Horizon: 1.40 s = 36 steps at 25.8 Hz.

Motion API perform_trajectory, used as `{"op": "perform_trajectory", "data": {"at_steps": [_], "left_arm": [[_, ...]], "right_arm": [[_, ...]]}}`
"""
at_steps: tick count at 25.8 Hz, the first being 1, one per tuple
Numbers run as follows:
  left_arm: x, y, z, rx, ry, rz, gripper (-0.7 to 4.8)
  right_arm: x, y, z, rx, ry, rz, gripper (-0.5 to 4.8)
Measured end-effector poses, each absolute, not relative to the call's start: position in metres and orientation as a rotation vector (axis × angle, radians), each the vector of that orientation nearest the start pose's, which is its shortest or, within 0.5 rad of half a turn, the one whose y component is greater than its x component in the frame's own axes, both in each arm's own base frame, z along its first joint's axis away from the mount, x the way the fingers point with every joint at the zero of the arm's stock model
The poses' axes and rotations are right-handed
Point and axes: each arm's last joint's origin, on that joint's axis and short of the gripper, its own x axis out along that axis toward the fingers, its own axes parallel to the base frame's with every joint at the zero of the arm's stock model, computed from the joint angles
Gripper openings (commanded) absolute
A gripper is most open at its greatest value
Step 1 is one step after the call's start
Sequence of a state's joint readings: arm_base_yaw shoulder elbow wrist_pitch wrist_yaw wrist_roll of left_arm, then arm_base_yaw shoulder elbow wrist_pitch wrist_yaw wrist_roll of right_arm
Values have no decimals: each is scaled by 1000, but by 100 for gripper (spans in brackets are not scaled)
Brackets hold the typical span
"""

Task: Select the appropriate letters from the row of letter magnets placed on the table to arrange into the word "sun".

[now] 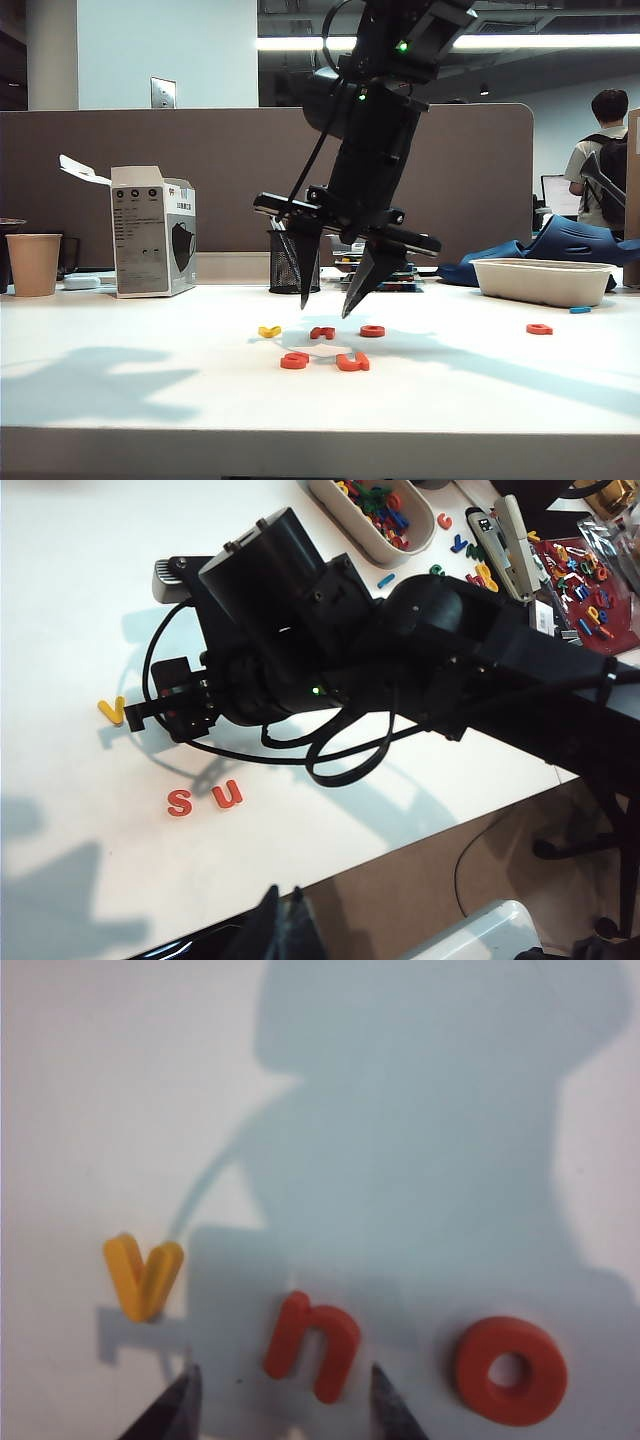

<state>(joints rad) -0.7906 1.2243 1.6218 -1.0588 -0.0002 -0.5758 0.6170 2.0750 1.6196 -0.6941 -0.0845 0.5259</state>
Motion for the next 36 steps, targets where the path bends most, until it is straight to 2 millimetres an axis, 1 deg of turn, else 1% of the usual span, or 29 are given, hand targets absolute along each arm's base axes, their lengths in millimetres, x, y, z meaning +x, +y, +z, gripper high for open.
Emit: {"op": "perform_trajectory", "data": {"at_steps": [4,10,13,18,24,26,30,31,36], "left_arm": [[147,-149,443,-267,816,-552,-5],[147,-149,443,-267,816,-552,-6],[147,-149,443,-257,813,-556,-5],[147,-149,443,-246,809,-561,-5],[147,-149,442,-244,810,-562,-5],[147,-149,443,-244,809,-562,-5],[147,-149,442,-212,800,-575,-5],[147,-149,443,-209,798,-577,-5],[147,-149,442,-208,798,-577,-5]], "right_arm": [[354,254,194,156,1225,321,187],[355,255,193,157,1223,323,187],[354,259,185,141,1240,316,187],[349,266,181,107,1234,303,184],[349,265,180,80,1227,269,184],[349,264,176,69,1239,256,177],[348,264,176,63,1246,251,175],[348,264,176,61,1244,250,165],[348,266,174,47,1239,235,165]]}}
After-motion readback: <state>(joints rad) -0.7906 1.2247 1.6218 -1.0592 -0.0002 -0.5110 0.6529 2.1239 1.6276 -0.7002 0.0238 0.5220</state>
